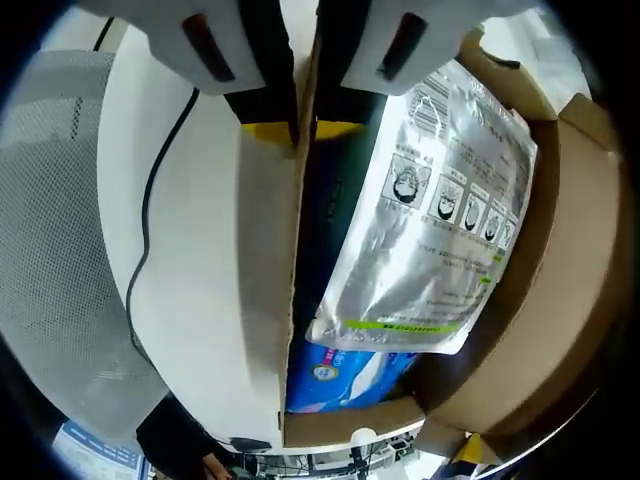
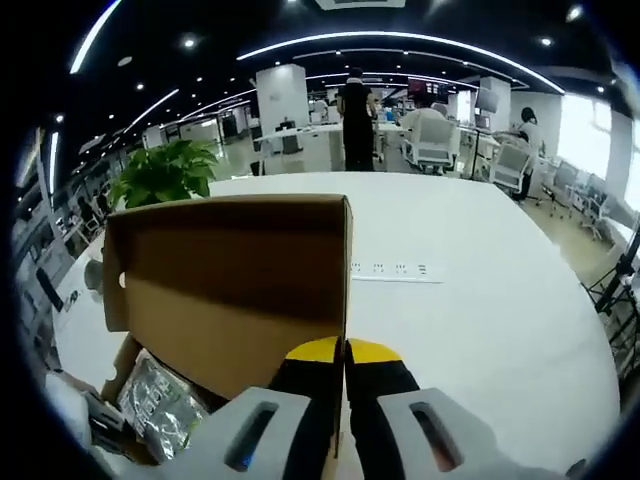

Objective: Operate the shoe box by opening the lid, removing the specified soft item, and placing it in the target area until the item is outside and the box remains undamaged.

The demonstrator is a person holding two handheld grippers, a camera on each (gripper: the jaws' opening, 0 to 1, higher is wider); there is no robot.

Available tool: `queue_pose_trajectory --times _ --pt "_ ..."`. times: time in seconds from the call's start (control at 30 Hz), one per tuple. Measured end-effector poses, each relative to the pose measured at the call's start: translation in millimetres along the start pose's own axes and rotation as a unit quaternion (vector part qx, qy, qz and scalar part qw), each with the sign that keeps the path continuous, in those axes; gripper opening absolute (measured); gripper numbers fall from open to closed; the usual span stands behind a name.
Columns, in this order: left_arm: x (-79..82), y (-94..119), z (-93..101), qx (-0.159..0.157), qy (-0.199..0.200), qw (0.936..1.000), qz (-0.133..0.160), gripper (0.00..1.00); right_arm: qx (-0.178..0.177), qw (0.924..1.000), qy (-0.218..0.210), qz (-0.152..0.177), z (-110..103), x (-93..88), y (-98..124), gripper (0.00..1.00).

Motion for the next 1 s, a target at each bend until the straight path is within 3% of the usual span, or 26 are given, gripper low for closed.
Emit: queue_pose_trajectory --times 0.23,0.33,0.5,0.77,1.0 --pt "0.1 0 -0.4 0.0 0.0 1.0 0.0 0.03 -0.013 0.9995 0.026 -0.01 -2 -7.2 -5 0.0" --pt "0.1 0 -0.5 0.0 0.0 1.0 0.0 0.03 -0.013 0.9985 0.008 -0.053 -2 -22.3 -9 0.0" --pt "-0.1 0 -0.6 0.0 0.0 1.0 0.0 0.03 -0.012 0.9985 0.005 -0.053 -2 -36.1 -15 0.0" --pt "-0.3 0 -0.5 0.001 -0.001 1.0 0.001 0.03 -0.009 0.9976 -0.015 -0.067 0 -36.0 -20 0.0" --pt "-0.3 0 -0.3 0.001 -0.001 1.0 0.001 0.03 -0.004 0.9979 -0.007 -0.064 1 -38.1 -22 0.0"
Point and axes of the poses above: the point that each gripper's makers call its tool centre point, and the gripper's own axes: y roughly backward along the fingers, z roughly to its right, x roughly out of its top, the point moved 7 cm from there along y, roughly backward along the fingers, and after that the axes turned 9 degrees about -z, right-handed, at the moved point
